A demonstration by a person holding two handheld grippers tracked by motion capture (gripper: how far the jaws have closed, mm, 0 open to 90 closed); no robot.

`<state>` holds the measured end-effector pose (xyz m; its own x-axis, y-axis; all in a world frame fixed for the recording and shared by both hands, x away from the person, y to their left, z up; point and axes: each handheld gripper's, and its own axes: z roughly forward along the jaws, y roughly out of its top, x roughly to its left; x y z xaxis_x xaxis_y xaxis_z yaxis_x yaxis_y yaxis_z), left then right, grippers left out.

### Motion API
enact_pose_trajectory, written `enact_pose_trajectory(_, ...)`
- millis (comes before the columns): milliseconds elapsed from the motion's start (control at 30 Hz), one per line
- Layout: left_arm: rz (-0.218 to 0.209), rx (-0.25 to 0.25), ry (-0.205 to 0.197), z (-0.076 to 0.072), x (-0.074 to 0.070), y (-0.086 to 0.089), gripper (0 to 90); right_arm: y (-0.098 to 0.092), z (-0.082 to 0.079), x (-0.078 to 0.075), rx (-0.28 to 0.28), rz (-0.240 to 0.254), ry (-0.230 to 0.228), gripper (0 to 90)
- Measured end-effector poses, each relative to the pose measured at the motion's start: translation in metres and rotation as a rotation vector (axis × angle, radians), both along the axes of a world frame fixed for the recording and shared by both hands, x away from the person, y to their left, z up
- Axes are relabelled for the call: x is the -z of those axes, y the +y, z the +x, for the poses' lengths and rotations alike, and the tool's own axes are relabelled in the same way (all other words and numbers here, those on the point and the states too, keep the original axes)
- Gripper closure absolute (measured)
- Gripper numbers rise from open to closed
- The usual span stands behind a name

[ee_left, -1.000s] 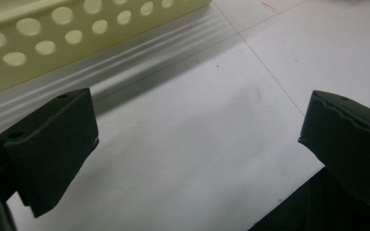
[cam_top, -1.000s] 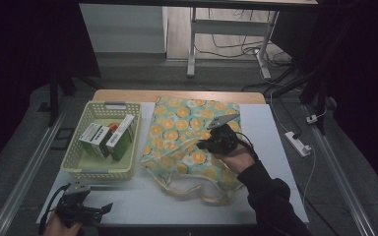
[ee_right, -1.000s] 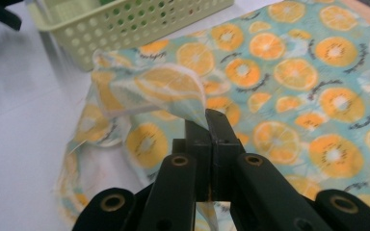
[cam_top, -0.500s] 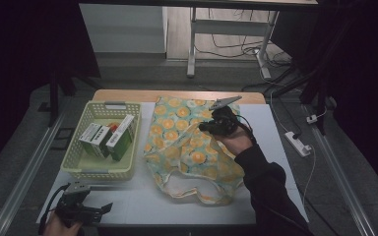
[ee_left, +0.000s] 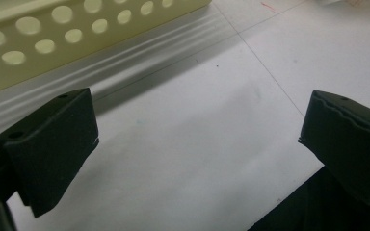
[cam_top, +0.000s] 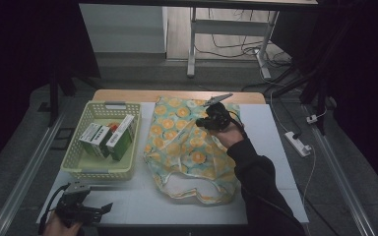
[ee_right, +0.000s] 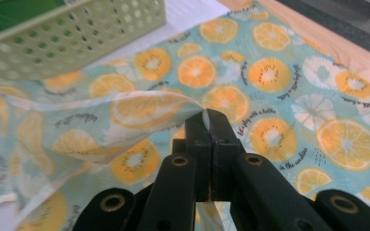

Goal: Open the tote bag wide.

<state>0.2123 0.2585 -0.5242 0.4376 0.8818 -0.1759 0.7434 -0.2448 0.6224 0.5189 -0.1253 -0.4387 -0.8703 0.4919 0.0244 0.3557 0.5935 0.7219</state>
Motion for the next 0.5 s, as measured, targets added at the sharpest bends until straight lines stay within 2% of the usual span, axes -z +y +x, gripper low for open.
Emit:
enact_pose_trajectory(233, 0.000, 0.000, 0.000, 0.000, 0.000, 0.000, 0.0, 0.000, 0.014, 0.026, 0.026, -0.021, 0.013, 89.0)
enact_pose_trajectory(500, 0.001, 0.002, 0.002, 0.000, 0.000, 0.000, 0.0, -0.002, 0.023, 0.055, 0.048, -0.054, 0.028, 88.5)
